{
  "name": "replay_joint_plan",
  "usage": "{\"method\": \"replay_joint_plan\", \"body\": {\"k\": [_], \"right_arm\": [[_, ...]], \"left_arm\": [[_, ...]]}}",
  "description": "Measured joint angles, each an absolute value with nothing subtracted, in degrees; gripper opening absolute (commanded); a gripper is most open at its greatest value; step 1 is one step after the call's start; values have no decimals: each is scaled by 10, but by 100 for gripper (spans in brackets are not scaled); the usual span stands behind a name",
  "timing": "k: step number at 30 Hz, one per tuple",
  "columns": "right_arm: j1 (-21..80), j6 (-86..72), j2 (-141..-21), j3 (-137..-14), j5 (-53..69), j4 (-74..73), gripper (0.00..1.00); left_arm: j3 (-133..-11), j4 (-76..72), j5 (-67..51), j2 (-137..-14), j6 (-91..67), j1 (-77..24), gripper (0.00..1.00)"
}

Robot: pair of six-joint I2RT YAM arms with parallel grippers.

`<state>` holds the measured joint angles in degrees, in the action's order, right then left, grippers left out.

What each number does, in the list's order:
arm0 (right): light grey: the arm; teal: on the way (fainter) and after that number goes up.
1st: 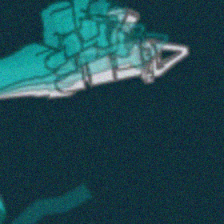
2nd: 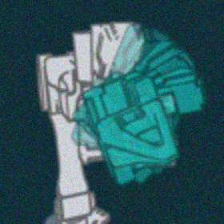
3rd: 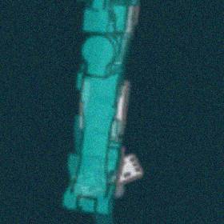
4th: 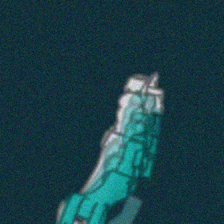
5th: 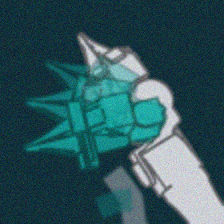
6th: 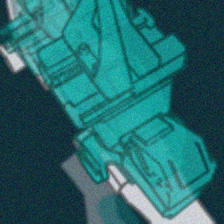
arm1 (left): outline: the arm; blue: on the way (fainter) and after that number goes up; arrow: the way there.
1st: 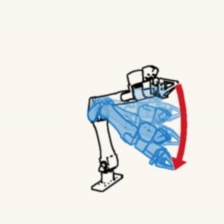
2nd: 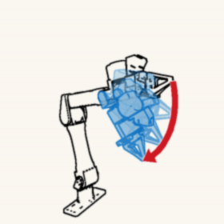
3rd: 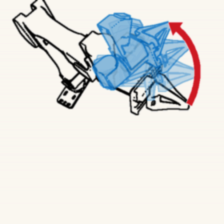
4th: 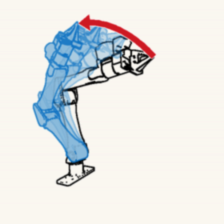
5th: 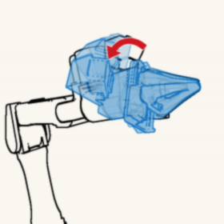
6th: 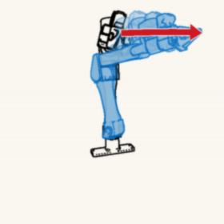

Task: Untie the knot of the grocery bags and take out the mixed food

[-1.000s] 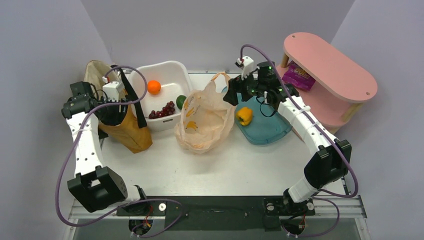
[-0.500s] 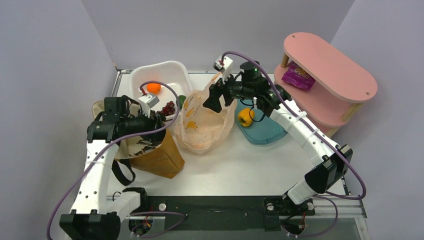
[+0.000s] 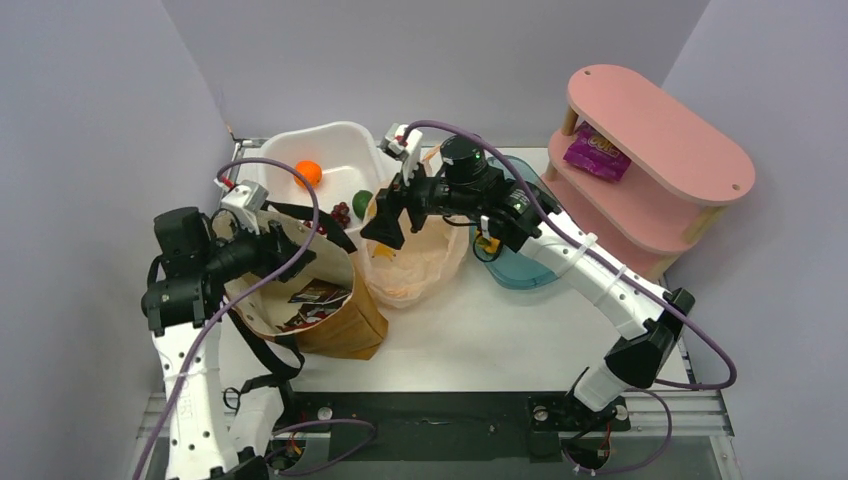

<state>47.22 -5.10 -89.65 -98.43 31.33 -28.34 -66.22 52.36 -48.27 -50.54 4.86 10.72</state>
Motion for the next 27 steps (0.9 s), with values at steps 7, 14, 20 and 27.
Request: {"method": "replay_joint_plan", "body": {"k": [7,14,20,27], "right_arm": [[549,-55,-966,-1091,283,-272,86],[608,-10,-1028,-1113,182,-323,70],[611,11,-1032,-1078,158,-364,0],[591,77,-1030,-1098,163,-397,0]], "left_arm": [[-679,538,-406,-463,21,154,54],[-680,543,-363,-460,17,156,58],[-680,537,-368,-443,-11,159,58],[-679,596,-477,-469,128,159,59]]}}
